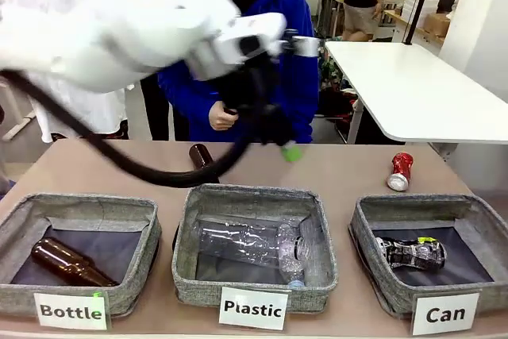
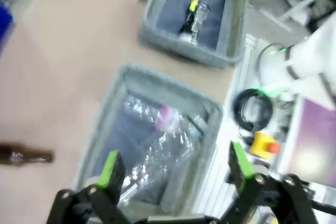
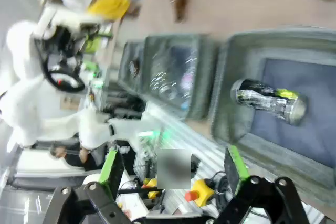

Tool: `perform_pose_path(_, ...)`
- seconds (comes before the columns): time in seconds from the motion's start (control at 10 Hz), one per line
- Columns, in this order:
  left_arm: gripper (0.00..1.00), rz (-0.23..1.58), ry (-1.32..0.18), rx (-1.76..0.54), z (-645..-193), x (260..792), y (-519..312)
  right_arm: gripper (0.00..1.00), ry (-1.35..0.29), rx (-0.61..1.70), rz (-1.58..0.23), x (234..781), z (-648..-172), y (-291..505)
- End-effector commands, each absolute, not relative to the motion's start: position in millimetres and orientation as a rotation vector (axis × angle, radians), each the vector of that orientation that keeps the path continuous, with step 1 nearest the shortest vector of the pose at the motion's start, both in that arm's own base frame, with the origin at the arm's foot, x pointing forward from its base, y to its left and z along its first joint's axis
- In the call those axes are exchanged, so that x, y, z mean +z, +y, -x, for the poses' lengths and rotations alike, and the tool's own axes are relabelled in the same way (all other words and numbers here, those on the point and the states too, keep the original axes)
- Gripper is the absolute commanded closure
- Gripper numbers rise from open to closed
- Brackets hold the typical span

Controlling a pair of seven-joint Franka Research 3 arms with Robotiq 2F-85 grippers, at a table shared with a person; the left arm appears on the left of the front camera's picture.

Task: Sort the can waste into the basket.
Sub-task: Pick up the can waste from the table and place it in the right Fabric basket.

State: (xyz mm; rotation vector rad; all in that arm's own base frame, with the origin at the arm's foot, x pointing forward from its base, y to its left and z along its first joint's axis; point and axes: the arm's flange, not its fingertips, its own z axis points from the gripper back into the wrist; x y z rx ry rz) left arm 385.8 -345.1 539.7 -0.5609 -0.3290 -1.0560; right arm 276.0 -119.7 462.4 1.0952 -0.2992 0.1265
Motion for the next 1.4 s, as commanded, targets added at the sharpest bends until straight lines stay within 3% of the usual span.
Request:
perform_pose_path(0.0, 0.0, 0.713, -0.313, -0.845, -362, 531, -250, 0.0, -0.182, 0.184, -1.211, 443, -285, -85)
perform_pose_path(0.3, 0.0, 0.995, -0.226, -0.427, -341, 524, -95, 0.0, -0.052, 0.121, -1.453, 426, -304, -97)
perform_pose_path(0.7, 0.0, 1.335, -0.365, -0.22, -292, 450, 63, 0.0, -0.224, -0.027, -1.432, 422, -311, -153)
perform_pose_path(0.9, 0.0, 1.358, -0.4, -0.136, -293, 416, 91, 0.0, -0.276, -0.094, -1.389, 417, -316, -161)
perform_pose_path(1.0, 0.0, 1.306, -0.335, -0.171, -296, 460, 89, 0.0, -0.198, -0.042, -1.43, 420, -306, -163)
perform_pose_path(1.3, 0.0, 1.306, -0.335, -0.171, -296, 460, 89, 0.0, -0.198, -0.042, -1.43, 420, -306, -163)
